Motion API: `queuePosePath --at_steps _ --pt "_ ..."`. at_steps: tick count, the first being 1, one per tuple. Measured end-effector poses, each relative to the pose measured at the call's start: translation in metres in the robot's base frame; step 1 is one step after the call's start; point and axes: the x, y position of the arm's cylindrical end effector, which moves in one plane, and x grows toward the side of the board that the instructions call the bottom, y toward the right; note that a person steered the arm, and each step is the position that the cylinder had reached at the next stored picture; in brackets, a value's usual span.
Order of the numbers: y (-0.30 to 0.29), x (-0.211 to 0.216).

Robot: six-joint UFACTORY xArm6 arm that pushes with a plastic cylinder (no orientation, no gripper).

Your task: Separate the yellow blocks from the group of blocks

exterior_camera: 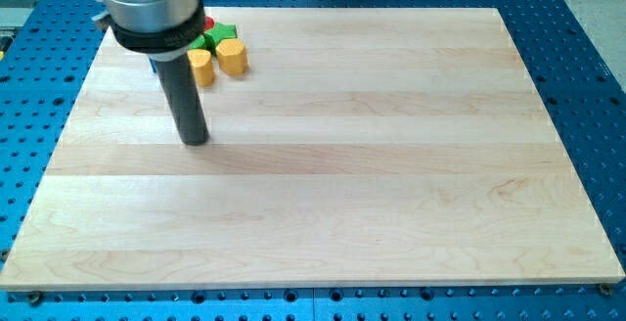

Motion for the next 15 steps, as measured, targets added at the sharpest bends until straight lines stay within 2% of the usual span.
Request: queuePosePath --at_steps 1,2,4,5,6,8,10,11,14,15 --pt "-0.032 -0.020" --pt "-0.036 -0.020" --pt "0.076 -0.045" --pt "0.096 -0.097" --pt "0.096 -0.133" --pt "0.060 -0.142" --pt "-0.030 -0.065" --pt "-0.039 -0.023" --pt "-0.082 0.030" --pt "-0.082 0.029"
